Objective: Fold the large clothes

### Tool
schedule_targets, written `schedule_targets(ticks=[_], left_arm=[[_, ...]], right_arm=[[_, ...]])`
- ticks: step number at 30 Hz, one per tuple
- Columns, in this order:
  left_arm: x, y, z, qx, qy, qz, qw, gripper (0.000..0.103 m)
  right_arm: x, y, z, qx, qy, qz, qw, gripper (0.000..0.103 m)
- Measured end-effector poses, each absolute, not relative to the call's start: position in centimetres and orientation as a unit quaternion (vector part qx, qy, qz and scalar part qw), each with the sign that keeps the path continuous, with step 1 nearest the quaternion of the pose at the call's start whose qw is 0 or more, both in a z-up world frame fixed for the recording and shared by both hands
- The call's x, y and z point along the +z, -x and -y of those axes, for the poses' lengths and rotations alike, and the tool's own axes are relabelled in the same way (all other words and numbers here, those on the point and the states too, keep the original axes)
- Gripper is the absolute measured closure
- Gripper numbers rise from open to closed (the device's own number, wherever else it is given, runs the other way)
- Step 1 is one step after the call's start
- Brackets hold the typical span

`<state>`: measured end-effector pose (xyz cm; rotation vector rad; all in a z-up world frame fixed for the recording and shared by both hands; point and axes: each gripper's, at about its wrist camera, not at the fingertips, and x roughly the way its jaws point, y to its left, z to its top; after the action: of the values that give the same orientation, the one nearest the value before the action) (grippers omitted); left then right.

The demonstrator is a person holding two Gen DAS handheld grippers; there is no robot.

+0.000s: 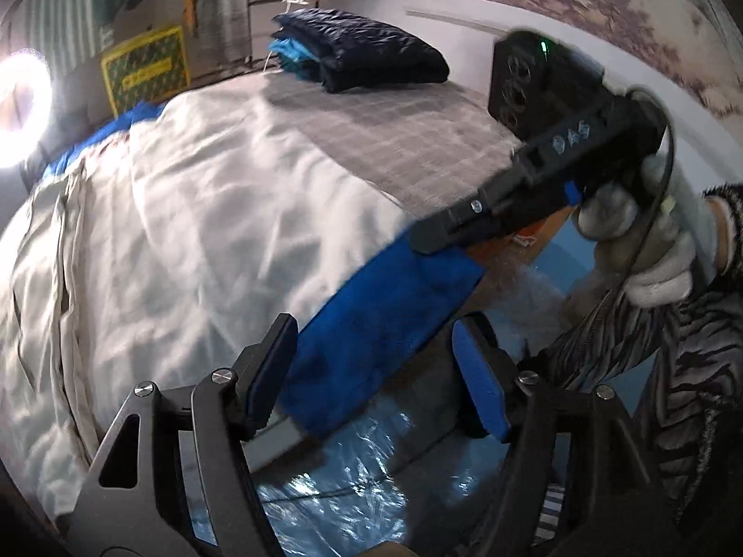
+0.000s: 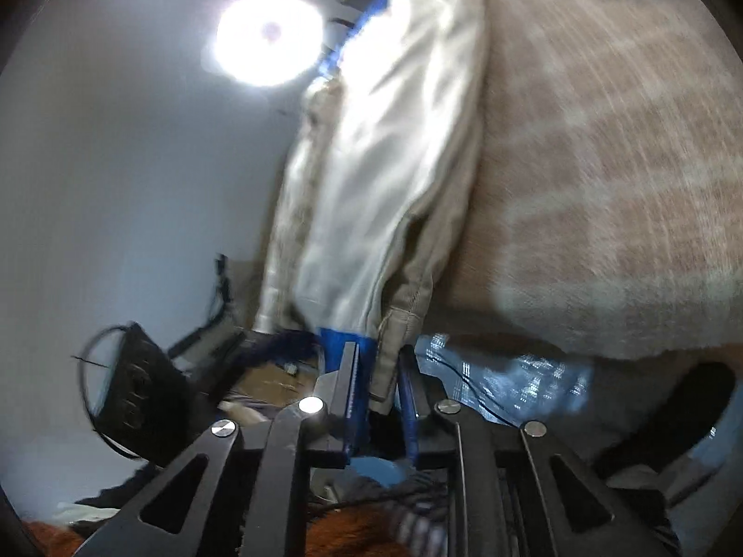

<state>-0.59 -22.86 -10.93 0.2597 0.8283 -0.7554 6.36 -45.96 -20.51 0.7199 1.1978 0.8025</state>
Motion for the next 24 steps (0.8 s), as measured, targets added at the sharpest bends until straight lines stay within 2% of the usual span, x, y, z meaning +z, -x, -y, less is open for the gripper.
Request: schedule_targets(ticks=[7, 9, 10, 11, 14, 16, 17, 19, 22, 24], left_arm=[[-12.4, -0.2, 25.5, -0.352, -0.164, -0.381, 0.839, 0.032], [-12.9, -0.7, 25.8, -0.346, -0.166, -0.381, 0.841, 0.042], [-13.0, -1.2, 25.8, -0.34, -0.16, -0.385, 0.843, 0.063], [-13.2, -1.8, 25.7, -0.335, -0.152, -0.391, 0.844, 0.077], [-13.1, -3.5, 24.3, -0.347, -0.083, -0.419, 0.835, 0.086], [-12.6, -3.9, 23.5, -0.348, -0.06, -0.422, 0.835, 0.091], [-12.3, -3.8, 23.2, -0.349, -0.056, -0.418, 0.837, 0.093], [-11.6, -3.7, 22.6, -0.348, -0.046, -0.413, 0.84, 0.094], [-10.8, -3.8, 21.4, -0.345, -0.012, -0.412, 0.843, 0.095], [-10.4, -4.2, 20.5, -0.342, 0.011, -0.414, 0.844, 0.095]], right_arm=[[-19.4, -6.7, 44.7, 0.373, -0.323, -0.527, 0.692, 0.09], [-19.2, -6.8, 44.3, 0.378, -0.324, -0.526, 0.69, 0.09], [-19.2, -7.1, 44.6, 0.38, -0.324, -0.527, 0.688, 0.09], [-19.2, -7.1, 44.6, 0.38, -0.321, -0.528, 0.688, 0.09], [-19.4, -7.2, 44.6, 0.378, -0.315, -0.532, 0.689, 0.088], [-18.9, -7.6, 45.1, 0.376, -0.314, -0.531, 0.692, 0.071], [-18.5, -8.0, 45.2, 0.367, -0.309, -0.528, 0.701, 0.058], [-17.8, -8.8, 46.2, 0.346, -0.311, -0.514, 0.721, 0.055], [-17.3, -11.0, 48.4, 0.312, -0.346, -0.497, 0.732, 0.043], [-17.0, -12.9, 49.2, 0.282, -0.348, -0.488, 0.749, 0.041]])
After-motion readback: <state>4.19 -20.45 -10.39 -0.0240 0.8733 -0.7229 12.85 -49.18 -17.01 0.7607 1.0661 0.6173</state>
